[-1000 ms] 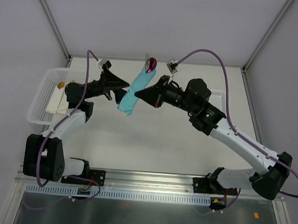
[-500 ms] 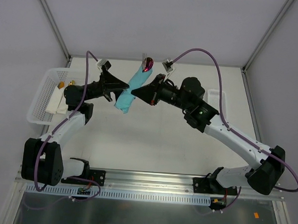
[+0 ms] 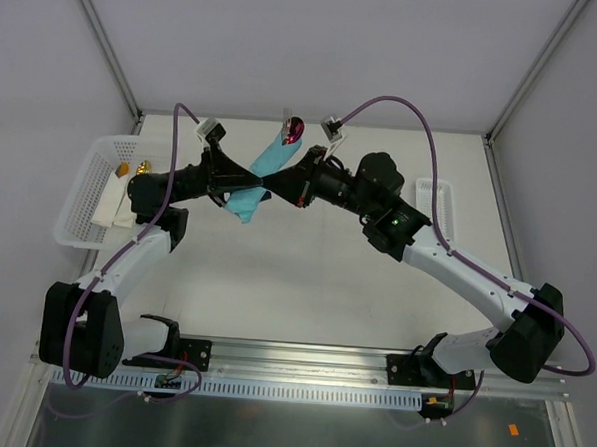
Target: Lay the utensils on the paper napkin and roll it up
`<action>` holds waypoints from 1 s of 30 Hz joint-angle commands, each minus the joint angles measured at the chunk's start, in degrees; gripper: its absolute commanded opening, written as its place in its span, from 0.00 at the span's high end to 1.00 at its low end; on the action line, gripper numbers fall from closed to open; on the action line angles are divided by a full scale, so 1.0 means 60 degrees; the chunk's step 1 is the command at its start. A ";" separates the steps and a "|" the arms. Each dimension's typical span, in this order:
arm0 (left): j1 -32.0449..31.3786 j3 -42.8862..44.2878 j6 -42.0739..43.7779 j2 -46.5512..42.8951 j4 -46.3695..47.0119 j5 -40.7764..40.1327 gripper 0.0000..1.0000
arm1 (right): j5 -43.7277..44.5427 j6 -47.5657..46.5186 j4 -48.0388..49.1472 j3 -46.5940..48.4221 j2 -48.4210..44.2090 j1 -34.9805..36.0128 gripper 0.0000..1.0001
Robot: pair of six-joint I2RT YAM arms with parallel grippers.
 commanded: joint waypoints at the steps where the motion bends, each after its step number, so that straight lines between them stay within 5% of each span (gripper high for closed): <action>1: 0.0054 -0.0103 -0.1293 -0.0252 0.3783 -0.0021 0.42 | -0.0181 0.0049 0.0942 0.0448 -0.0196 -0.0116 1.00; 9: 0.0377 -0.0132 -0.0825 -0.0251 0.3125 0.0286 0.60 | -0.0298 0.0092 0.0869 0.0185 -0.0401 -0.0219 1.00; 22: 0.0626 -0.0074 -0.0634 -0.0252 0.2918 0.0418 0.69 | -0.0606 0.0151 0.0767 -0.0021 -0.0636 -0.0394 1.00; 30: 0.0655 0.0087 0.0024 -0.0368 0.2568 0.0740 1.00 | -0.0738 0.0093 0.0431 0.0329 -0.0431 -0.0395 1.00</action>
